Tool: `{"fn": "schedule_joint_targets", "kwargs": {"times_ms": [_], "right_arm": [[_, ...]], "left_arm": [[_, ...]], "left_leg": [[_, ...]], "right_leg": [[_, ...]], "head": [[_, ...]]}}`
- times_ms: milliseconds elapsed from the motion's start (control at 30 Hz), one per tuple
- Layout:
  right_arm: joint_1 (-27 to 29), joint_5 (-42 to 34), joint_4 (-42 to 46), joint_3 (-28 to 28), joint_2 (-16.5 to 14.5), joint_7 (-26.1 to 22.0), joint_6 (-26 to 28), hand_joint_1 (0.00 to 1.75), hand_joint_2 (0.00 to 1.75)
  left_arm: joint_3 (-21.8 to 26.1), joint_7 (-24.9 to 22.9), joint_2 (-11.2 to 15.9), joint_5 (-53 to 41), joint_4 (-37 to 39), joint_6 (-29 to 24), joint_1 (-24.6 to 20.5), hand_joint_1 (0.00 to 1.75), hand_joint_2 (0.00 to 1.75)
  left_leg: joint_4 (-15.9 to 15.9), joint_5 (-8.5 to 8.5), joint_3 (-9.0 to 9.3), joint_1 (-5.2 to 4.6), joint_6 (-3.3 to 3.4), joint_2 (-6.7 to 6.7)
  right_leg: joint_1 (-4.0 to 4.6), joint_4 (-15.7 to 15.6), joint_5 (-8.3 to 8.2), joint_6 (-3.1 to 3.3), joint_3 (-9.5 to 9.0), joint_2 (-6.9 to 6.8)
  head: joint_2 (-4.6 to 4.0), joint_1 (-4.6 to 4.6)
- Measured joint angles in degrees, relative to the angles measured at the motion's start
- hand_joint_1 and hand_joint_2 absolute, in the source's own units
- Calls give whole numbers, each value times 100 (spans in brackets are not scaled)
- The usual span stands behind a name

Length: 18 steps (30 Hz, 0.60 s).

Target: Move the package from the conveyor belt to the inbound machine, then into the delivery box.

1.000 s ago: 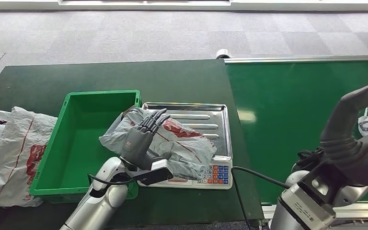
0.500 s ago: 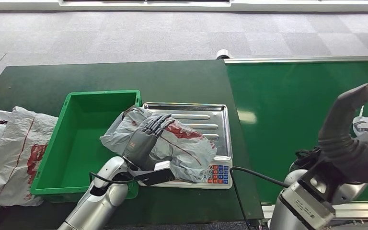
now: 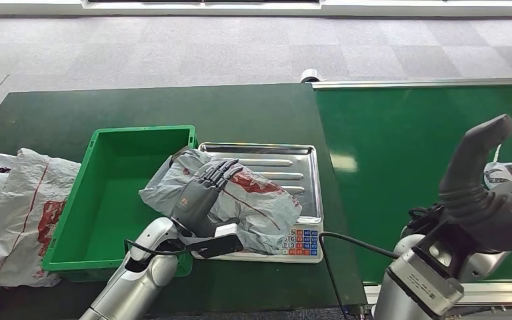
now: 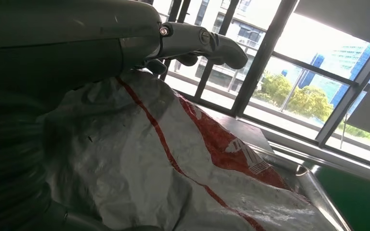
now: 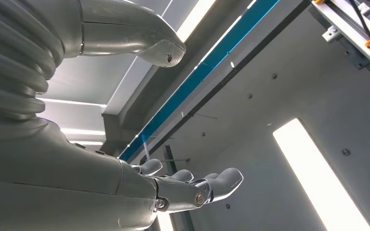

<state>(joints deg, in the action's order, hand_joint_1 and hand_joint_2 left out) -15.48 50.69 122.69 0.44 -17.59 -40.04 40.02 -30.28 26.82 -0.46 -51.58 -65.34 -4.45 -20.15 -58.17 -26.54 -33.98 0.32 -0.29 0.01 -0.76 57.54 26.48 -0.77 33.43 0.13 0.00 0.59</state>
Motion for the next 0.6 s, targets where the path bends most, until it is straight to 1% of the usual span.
{"fn": "schedule_joint_targets", "kwargs": {"times_ms": [200,600], "right_arm": [[-1,-135,-45,0,1,0,0,0,175],[-4,-146,-90,0,2,0,0,0,175]], "left_arm": [[-10,159,14,80,12,69,-17,175,175],[-12,174,23,90,12,76,-21,175,175]], "left_leg": [[0,0,2,0,0,0],[0,0,3,0,0,0]], "right_leg": [[0,0,0,0,-2,0],[0,0,0,0,-2,0]], "head": [[0,0],[0,0]]}}
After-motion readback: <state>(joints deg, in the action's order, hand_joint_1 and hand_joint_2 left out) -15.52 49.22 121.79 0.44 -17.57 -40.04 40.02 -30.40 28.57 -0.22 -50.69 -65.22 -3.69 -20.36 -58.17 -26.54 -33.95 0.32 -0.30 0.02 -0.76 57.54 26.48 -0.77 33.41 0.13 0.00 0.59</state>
